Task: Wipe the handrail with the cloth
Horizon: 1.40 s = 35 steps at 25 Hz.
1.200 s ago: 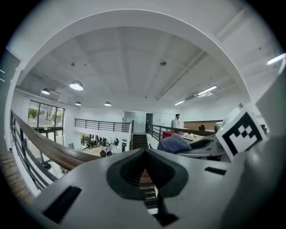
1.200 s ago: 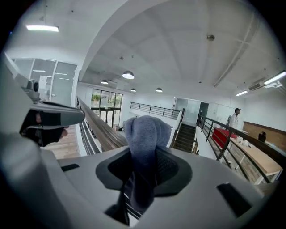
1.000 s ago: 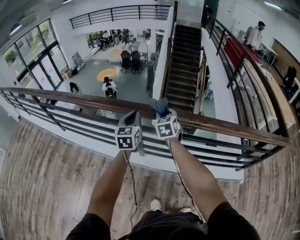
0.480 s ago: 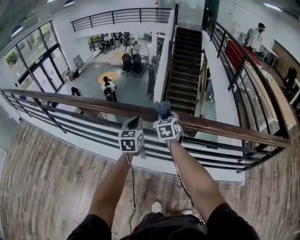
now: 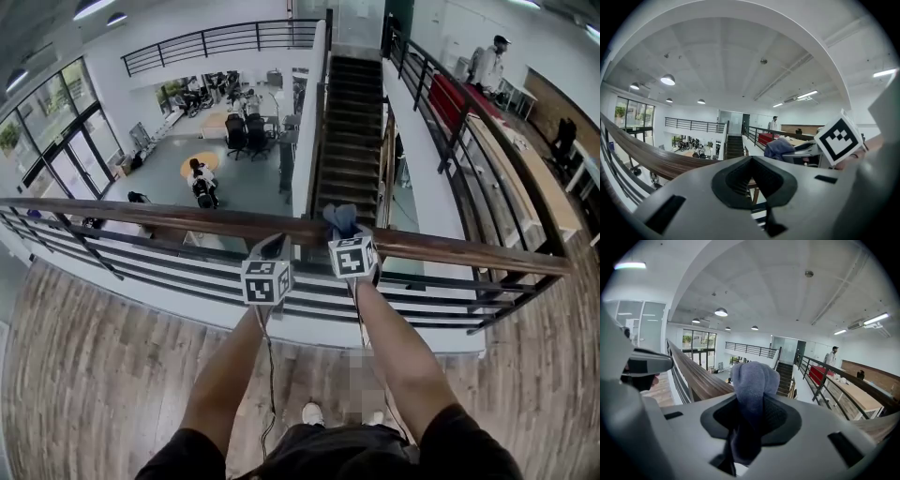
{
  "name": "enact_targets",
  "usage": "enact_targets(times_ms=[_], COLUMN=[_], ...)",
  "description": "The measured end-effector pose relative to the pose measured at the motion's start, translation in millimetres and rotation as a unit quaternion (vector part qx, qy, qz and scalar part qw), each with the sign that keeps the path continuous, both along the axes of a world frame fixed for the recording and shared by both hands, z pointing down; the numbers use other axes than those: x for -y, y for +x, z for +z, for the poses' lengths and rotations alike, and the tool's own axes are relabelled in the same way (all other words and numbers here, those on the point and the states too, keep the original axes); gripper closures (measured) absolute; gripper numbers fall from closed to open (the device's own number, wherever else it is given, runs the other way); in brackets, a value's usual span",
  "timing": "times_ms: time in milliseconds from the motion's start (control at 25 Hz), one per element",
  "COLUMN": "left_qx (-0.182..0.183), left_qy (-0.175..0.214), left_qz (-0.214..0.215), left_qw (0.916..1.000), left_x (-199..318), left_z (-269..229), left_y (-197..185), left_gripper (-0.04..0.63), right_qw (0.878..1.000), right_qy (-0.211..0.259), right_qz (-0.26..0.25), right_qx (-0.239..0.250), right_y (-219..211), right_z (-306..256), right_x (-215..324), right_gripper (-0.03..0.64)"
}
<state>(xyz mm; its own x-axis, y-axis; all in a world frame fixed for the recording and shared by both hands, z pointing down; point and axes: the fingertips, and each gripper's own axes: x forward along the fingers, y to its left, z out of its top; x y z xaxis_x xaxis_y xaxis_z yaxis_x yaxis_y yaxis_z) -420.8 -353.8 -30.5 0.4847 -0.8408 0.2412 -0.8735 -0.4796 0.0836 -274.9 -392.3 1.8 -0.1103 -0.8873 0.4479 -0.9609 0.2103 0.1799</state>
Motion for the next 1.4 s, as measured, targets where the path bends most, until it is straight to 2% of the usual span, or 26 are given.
enact_targets(times_ms=[360, 560, 720, 920, 1160, 1400], left_qx=[0.005, -0.004, -0.010, 0.006, 0.007, 0.007], left_qy=[-0.001, -0.012, -0.025, -0.023, -0.025, -0.031], left_qz=[0.045, 0.049, 0.047, 0.051, 0.065, 0.085], left_qw=[0.9990, 0.9987, 0.9985, 0.9984, 0.9975, 0.9959], left_x=[-15, -23, -36, -43, -58, -76], left_z=[-3, 0, 4, 8, 1, 7], left_y=[85, 141, 173, 234, 308, 387], left_gripper=[0.597, 0.597, 0.597, 0.597, 0.597, 0.597], right_qw=[0.999, 0.999, 0.999, 0.998, 0.997, 0.997], right_qy=[0.015, 0.017, 0.011, 0.016, 0.013, 0.018], right_qz=[0.031, 0.038, 0.053, 0.065, 0.067, 0.074], right_qx=[-0.016, -0.018, -0.002, 0.012, 0.034, 0.034], right_y=[82, 145, 197, 266, 327, 394], right_z=[-1, 1, -1, 3, 3, 2], right_x=[-22, -33, -47, -60, -80, -100], right_gripper=[0.500, 0.500, 0.500, 0.500, 0.499, 0.499])
